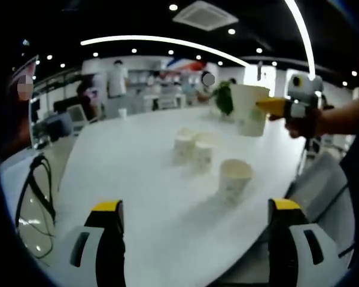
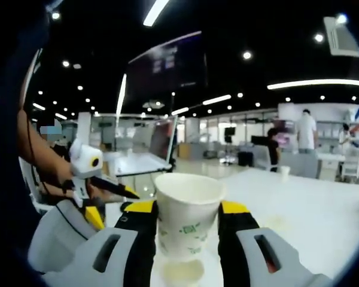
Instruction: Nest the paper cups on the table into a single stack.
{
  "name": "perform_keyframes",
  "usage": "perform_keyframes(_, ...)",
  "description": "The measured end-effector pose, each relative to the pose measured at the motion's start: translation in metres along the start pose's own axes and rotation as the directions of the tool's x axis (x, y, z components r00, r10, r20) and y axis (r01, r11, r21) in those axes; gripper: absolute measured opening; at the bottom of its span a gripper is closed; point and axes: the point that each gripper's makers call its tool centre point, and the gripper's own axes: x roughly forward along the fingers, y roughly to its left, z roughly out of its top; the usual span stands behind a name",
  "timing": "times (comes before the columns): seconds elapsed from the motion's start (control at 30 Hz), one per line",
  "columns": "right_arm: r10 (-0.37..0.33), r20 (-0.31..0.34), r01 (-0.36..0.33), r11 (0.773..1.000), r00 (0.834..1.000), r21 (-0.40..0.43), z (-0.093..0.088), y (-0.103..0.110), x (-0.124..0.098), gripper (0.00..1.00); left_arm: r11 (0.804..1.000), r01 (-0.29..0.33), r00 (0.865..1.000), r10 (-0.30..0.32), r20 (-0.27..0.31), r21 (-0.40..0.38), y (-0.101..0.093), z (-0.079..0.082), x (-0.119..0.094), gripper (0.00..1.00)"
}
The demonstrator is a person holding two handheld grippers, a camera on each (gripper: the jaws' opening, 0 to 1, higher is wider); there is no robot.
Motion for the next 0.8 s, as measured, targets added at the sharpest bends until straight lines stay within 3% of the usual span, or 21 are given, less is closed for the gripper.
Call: perform_keyframes(0.8, -0.003, -0.04, 0.003, 1.0, 0.999, 0.008, -0.041, 0.004, 0.01, 0.37, 1.0, -0.003, 1.0, 0.003, -0.002, -0.008, 0.0, -0.003, -0.001, 1.0)
